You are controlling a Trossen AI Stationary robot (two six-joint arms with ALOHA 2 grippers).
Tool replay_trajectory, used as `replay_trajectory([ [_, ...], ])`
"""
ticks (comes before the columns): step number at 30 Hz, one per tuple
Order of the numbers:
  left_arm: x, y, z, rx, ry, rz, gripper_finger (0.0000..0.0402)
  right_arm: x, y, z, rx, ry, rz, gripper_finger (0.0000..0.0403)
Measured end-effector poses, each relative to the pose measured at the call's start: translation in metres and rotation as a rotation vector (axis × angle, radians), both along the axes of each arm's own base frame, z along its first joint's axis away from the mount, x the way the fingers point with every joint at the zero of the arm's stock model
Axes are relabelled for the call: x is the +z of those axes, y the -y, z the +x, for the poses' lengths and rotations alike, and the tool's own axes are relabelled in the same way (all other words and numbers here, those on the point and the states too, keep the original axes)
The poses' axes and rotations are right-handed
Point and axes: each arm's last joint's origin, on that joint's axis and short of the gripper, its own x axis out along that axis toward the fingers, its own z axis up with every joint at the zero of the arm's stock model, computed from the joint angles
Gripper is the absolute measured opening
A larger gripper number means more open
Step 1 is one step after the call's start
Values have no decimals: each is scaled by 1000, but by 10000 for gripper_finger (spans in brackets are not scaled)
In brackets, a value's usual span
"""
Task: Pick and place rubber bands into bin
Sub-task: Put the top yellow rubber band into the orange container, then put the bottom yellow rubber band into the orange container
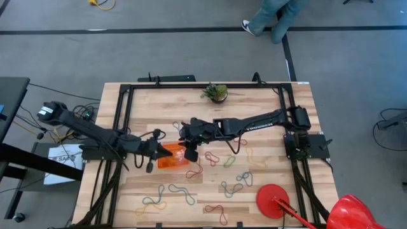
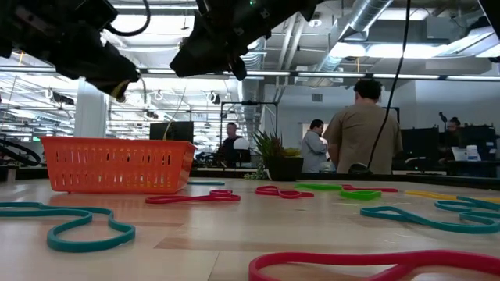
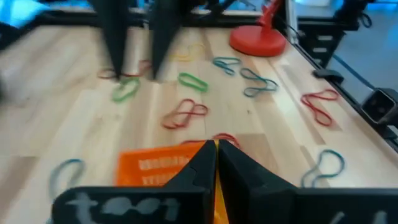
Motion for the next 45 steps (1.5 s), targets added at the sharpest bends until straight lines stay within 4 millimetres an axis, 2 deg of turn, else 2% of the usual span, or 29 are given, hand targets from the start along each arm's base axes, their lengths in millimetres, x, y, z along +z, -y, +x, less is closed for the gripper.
replay_trajectory([
  [7,-11,0,12,124,-19,27,2,0,9,0,-23,-2,4,79],
  [11,-15,-1,13,166,-37,8,18,-1,9,0,-23,-8,4,79],
  [22,-17,2,12,80,-69,-17,96,-1,8,0,-20,-16,4,79],
  [28,3,10,15,-59,-97,-76,108,-1,6,0,-27,-15,17,79],
  [32,26,22,11,-173,-253,-115,104,-1,2,0,-24,-9,26,79],
  [36,42,43,-1,-238,-396,-158,98,-1,2,0,-23,-9,27,79],
  [40,49,71,-15,-344,-373,-190,92,-1,3,0,-24,-9,27,79],
  [45,46,100,-34,-339,-318,-117,89,0,3,0,-24,-7,27,79],
])
